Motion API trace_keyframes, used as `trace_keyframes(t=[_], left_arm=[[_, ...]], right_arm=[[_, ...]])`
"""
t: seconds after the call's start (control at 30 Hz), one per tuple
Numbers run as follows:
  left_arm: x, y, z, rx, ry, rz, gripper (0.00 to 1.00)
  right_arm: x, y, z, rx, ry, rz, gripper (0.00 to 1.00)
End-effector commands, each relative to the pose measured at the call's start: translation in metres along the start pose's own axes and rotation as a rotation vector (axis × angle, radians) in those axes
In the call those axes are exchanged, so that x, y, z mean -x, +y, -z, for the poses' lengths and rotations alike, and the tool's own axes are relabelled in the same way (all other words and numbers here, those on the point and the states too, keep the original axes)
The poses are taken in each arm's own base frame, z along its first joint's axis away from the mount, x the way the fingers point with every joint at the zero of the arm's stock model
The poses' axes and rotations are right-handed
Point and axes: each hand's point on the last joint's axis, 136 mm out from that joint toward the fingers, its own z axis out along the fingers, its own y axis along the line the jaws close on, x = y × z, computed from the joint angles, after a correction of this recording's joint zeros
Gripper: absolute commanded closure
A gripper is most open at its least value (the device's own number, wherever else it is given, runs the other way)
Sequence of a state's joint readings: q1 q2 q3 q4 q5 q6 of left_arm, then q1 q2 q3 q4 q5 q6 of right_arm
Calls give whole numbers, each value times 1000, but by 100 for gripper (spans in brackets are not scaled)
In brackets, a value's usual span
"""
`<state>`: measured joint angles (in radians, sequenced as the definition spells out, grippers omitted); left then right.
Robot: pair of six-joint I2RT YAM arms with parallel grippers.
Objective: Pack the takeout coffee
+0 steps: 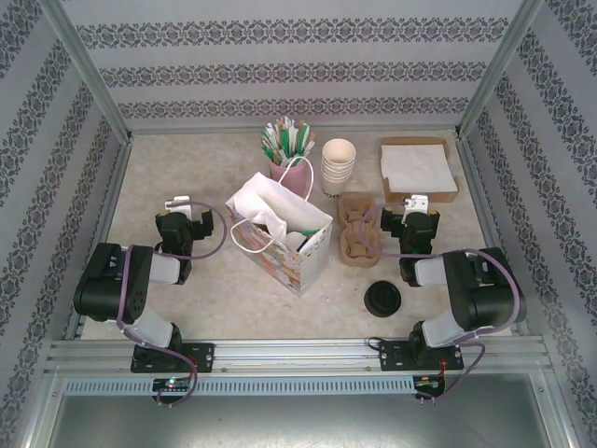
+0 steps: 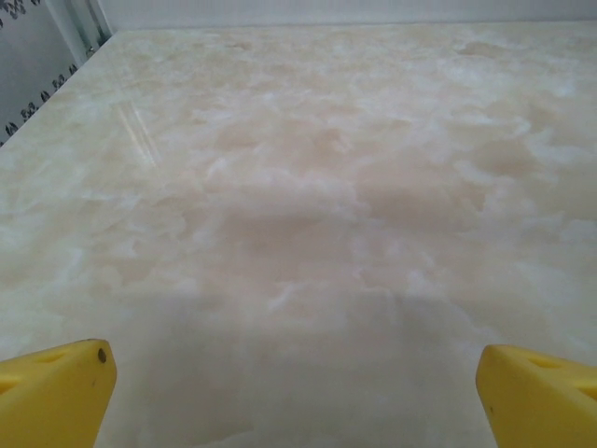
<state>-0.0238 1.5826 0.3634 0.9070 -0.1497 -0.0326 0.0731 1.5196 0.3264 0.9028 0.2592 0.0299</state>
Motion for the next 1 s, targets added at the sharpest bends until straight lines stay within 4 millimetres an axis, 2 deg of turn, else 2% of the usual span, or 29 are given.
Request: trace_keyframes(t=[0.0, 0.97], left_arm=[[17, 1, -2, -9, -63, 13, 0], [17, -5, -2, -37, -62, 1, 0]], right_arm=[[28, -3, -5, -3, -88, -54, 2], [27, -3, -5, 0, -72, -51, 2]])
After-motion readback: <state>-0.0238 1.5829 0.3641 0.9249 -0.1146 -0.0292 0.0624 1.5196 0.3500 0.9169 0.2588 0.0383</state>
